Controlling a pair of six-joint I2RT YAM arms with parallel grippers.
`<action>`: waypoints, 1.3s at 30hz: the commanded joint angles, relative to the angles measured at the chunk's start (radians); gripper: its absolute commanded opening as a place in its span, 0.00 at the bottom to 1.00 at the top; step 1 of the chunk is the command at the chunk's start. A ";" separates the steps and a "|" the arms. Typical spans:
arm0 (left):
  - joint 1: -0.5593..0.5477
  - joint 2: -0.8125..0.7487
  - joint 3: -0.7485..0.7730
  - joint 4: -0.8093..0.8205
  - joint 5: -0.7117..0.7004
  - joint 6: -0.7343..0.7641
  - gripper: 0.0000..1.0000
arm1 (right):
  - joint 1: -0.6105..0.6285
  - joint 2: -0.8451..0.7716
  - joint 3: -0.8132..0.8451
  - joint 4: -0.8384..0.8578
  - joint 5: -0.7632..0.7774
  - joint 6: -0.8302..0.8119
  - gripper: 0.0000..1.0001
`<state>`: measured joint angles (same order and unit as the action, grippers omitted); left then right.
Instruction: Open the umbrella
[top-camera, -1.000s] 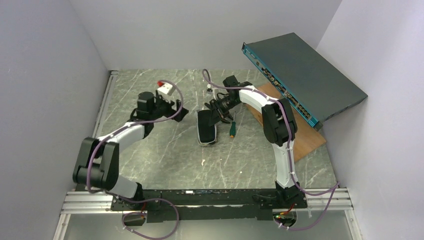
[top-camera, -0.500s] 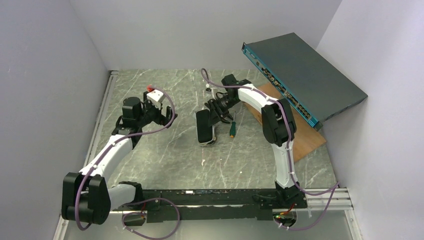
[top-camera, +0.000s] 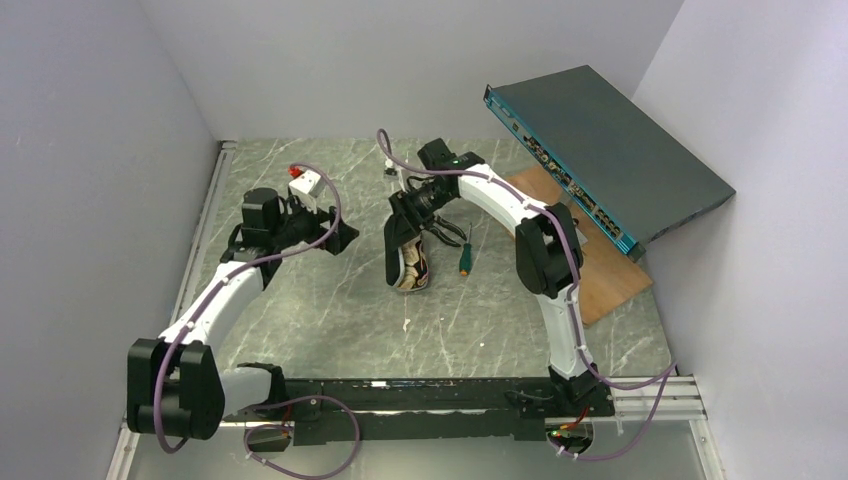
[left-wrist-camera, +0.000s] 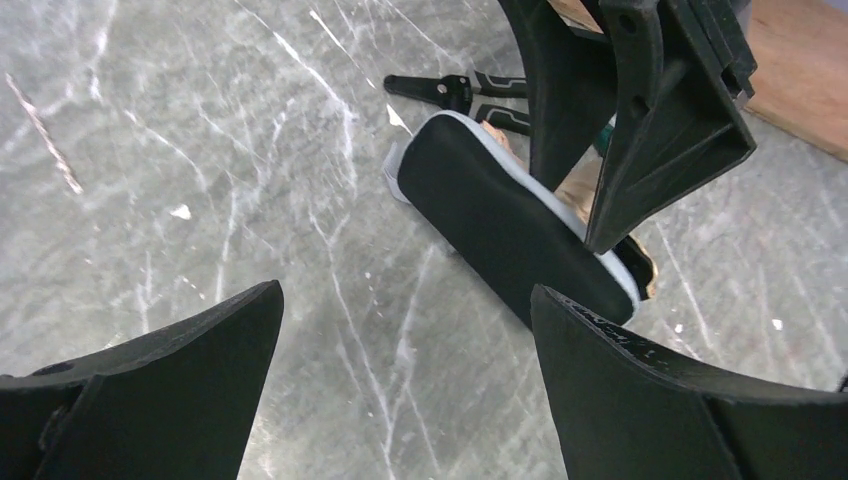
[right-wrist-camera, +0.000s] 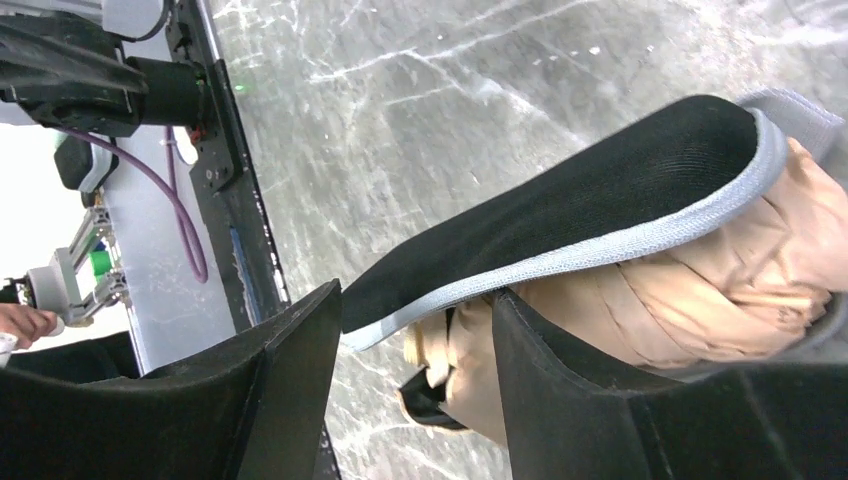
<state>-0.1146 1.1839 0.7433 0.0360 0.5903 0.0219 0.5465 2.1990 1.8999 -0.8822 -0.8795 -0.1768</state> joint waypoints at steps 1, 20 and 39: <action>0.009 -0.003 0.010 -0.009 0.061 -0.145 1.00 | 0.020 0.028 0.037 0.061 -0.040 0.074 0.59; 0.218 -0.054 -0.108 -0.010 -0.017 -0.309 1.00 | 0.157 0.089 0.072 0.230 0.267 0.119 0.75; 0.254 -0.101 -0.177 0.084 0.082 -0.384 0.97 | 0.202 0.112 0.220 0.252 0.175 0.127 0.96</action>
<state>0.1337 1.0859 0.5587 0.0441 0.6056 -0.3325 0.7383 2.3245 2.0666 -0.6762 -0.6346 -0.0540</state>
